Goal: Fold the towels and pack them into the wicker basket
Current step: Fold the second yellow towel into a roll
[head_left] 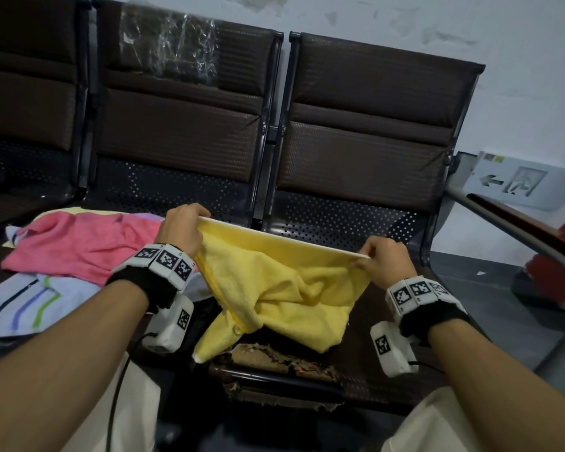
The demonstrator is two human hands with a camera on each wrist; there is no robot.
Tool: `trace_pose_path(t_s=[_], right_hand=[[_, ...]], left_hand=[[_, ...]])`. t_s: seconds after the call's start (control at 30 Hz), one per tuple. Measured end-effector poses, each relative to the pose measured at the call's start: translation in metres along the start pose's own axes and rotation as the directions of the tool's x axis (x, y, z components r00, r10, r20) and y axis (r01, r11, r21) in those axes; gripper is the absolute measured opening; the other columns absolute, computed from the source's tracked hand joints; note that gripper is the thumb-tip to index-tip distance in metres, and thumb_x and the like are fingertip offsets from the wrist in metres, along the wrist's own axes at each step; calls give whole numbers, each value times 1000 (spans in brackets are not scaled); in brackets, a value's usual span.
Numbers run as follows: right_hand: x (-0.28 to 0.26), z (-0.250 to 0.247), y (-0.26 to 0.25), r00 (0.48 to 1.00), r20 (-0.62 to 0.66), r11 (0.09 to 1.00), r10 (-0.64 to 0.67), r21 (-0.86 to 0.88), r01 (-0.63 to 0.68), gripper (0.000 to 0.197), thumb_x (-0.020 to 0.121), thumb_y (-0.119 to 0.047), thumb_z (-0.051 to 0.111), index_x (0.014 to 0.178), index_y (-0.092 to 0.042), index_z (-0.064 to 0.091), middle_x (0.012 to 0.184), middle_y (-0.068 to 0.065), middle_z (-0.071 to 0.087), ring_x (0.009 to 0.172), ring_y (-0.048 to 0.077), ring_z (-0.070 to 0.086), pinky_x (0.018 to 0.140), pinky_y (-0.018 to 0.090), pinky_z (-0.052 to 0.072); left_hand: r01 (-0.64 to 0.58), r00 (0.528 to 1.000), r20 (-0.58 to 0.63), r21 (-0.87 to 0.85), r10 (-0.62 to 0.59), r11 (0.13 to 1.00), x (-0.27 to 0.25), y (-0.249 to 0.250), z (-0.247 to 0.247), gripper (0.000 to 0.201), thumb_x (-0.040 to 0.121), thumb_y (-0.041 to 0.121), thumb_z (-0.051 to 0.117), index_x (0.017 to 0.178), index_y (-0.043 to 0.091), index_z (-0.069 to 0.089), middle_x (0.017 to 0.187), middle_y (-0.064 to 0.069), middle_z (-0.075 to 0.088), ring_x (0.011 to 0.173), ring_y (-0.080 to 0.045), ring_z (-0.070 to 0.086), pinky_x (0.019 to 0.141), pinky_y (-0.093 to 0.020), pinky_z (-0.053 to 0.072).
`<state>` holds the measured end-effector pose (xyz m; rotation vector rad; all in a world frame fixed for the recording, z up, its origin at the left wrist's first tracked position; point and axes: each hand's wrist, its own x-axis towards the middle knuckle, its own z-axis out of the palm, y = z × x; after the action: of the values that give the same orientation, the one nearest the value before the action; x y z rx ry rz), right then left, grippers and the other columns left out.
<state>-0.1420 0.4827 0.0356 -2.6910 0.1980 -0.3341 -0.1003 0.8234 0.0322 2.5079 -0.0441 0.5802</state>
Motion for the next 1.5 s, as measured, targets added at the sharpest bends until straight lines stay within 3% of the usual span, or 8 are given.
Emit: trace_pose_path(t_s=[0.13,0.43,0.67,0.83,1.07,1.27,1.4,1.5], right_hand=[[3,-3,10,992,-74,970,106,227,-87,20,79,-18,75,70,-20,58,70,-5,59,66,8,53,49,15,34],[9,-46,-7,889,-302,767,345,637,-81,22,86,-24,66,87,-2,70,77,6,61,79,17,53,72,28,40],[9,-123,-41,797,-499,779,340,625,59,25,91,-20,58,77,1,61,72,12,52,73,19,45,65,23,32],[8,-179,-60,712,-651,810,264,550,203,47,88,-20,62,49,-21,36,50,-9,33,50,5,30,46,17,29],[4,-151,-39,808,-502,819,308,573,44,21,87,-22,63,73,-7,69,58,1,52,56,9,44,54,16,33],[9,-94,-13,814,-320,732,485,658,-178,30,87,-22,58,101,3,67,109,25,64,105,41,56,85,42,48],[14,-57,3,810,-176,621,560,735,-270,26,84,-19,59,83,6,66,73,19,59,73,35,51,69,36,42],[17,-33,9,825,-115,591,553,752,-292,24,84,-16,59,83,8,65,78,15,61,77,27,54,66,31,37]], left_hand=[[24,999,26,-4,-24,1000,0,1,1,27,87,-3,48,105,7,66,108,-17,67,104,-33,60,84,-38,47],[90,995,-4,-316,-96,944,-7,44,-18,19,92,6,44,97,9,62,104,-15,66,101,-32,58,77,-30,38],[-100,977,-210,-368,22,925,12,96,-86,20,88,4,52,98,9,69,101,-13,70,100,-30,62,82,-30,43],[-257,917,-388,-400,92,879,26,126,-133,18,90,6,52,96,12,68,99,-10,70,96,-25,61,77,-26,42],[-53,988,-153,-455,-19,889,25,106,-95,16,89,11,52,94,18,65,100,-6,67,101,-27,59,83,-31,43],[235,968,99,-680,-231,695,19,91,-38,11,78,20,59,81,30,63,94,2,66,86,-17,62,71,-31,50],[333,936,176,-721,-304,607,18,84,-3,16,84,14,57,92,25,65,91,3,62,75,-9,57,58,-25,43],[402,905,242,-753,-349,521,12,84,16,24,86,14,60,109,19,62,95,-3,61,71,-14,57,58,-28,46]])
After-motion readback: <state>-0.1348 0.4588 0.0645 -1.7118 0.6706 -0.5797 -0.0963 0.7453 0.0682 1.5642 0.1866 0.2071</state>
